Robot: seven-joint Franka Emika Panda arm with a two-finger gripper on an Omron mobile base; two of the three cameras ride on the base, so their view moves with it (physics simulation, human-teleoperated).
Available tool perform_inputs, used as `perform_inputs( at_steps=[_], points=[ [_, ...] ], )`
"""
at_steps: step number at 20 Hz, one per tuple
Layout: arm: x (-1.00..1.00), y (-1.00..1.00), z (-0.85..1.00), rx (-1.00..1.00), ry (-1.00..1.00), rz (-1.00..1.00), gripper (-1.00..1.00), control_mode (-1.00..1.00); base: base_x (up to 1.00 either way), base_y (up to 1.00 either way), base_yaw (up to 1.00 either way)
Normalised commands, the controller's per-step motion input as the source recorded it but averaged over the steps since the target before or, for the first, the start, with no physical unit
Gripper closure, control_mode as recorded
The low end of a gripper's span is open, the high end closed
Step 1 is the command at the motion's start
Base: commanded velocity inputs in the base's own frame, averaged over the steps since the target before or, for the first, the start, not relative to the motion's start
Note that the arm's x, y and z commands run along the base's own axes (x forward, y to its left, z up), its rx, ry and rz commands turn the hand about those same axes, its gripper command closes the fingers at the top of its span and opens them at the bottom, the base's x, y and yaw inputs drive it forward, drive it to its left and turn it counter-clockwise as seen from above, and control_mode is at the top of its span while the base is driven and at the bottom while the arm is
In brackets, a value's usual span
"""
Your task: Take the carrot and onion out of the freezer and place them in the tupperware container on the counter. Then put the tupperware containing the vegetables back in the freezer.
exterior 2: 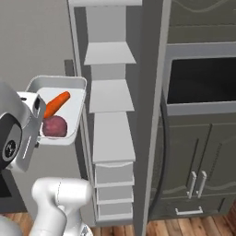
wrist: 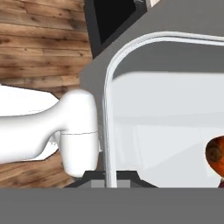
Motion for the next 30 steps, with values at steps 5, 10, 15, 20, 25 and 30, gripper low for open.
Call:
perform_inputs(
  at_steps=[5, 10, 15, 20, 25, 30],
  points=[
    [0.0, 0.0, 0.0, 0.0, 0.0, 0.0, 1.0, 1.0, 0.54, -0.2, 0.0],
    [0.0, 0.0, 0.0, 0.0, 0.0, 0.0, 1.0, 1.0, 0.46, -0.21, 0.0],
    [0.0, 0.0, 0.0, 0.0, 0.0, 0.0, 1.0, 1.0, 0.19, -0.41, 0.0],
    [0.0, 0.0, 0.0, 0.0, 0.0, 0.0, 1.0, 1.0, 0.37, -0.25, 0.0],
    [0.0, 0.0, 0.0, 0.0, 0.0, 0.0, 1.0, 1.0, 0.5, 0.0, 0.0],
    [0.0, 0.0, 0.0, 0.0, 0.0, 0.0, 1.0, 1.0, 0.23, -0.06, 0.0]
  ],
)
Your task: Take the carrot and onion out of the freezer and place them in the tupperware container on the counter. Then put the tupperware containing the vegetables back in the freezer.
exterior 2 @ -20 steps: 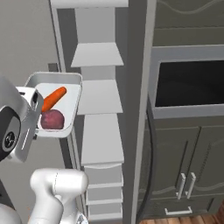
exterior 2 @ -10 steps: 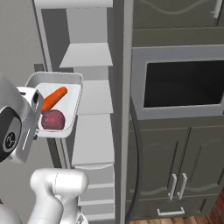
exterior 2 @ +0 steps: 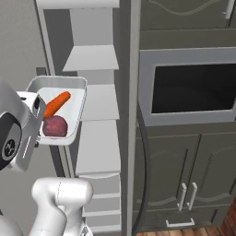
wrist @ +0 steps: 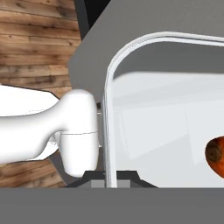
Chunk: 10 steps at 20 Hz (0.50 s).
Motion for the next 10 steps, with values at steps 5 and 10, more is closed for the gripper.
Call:
perform_inputs(
  at_steps=[5, 10],
  points=[
    [0.0, 0.0, 0.0, 0.0, 0.0, 0.0, 1.0, 1.0, 0.09, -0.04, 0.01],
    [0.25, -0.01, 0.05, 0.0, 0.04, 0.01, 1.0, -1.0, 0.07, -0.01, 0.0]
  ],
)
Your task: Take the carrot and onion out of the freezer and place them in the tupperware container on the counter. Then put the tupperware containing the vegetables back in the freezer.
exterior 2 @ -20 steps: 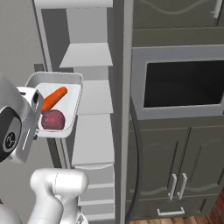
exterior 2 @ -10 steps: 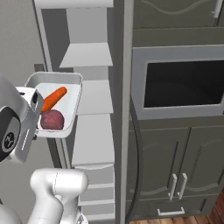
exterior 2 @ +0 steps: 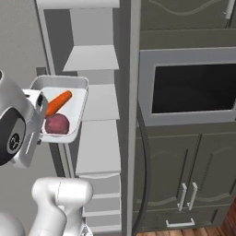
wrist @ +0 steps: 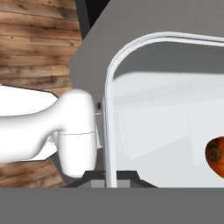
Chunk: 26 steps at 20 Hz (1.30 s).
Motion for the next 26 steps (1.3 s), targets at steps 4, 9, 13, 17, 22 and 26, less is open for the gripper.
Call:
perform_inputs(
  at_steps=[4, 9, 13, 17, 22, 26],
  points=[
    [0.7, 0.0, 0.18, 0.0, 0.05, 0.0, 1.0, -1.0, 0.0, 0.0, 0.0],
    [0.85, 0.0, 0.1, 0.0, 0.0, 0.02, 1.0, -1.0, 0.0, 0.0, 0.0],
    [0.86, 0.0, 0.06, 0.0, 0.0, 0.03, 1.0, -1.0, 0.0, 0.0, 0.0],
    [0.84, -0.03, 0.14, 0.0, 0.0, 0.08, 1.0, -1.0, 0.0, 0.0, 0.0],
    [0.73, -0.06, 0.28, 0.0, 0.0, 0.1, 1.0, -1.0, 0.0, 0.0, 0.0],
    [0.76, 0.0, 0.19, 0.0, 0.0, 0.09, 1.0, -1.0, 0.0, 0.0, 0.0]
  ],
)
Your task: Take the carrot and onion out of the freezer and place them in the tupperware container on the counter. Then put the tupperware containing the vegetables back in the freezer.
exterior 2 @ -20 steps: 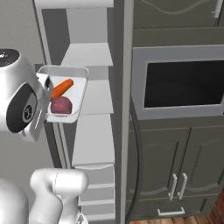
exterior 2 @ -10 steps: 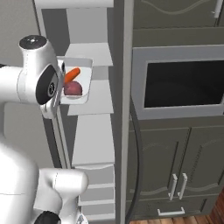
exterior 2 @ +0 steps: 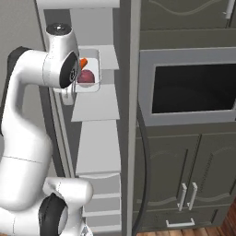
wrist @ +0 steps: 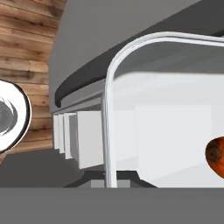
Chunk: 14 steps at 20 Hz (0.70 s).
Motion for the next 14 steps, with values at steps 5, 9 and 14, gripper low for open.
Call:
perform_inputs(
  at_steps=[5, 9, 14],
  points=[
    [0.76, 0.0, 0.05, 0.0, 0.0, 0.07, 1.0, -1.0, 0.0, 0.0, 0.0],
    [0.73, 0.0, 0.0, 0.0, 0.0, 0.04, 1.0, -1.0, 0.0, 0.0, 0.0],
    [0.74, 0.01, 0.0, 0.0, 0.0, 0.0, 1.0, -1.0, 0.0, 0.0, 0.0]
  ],
)
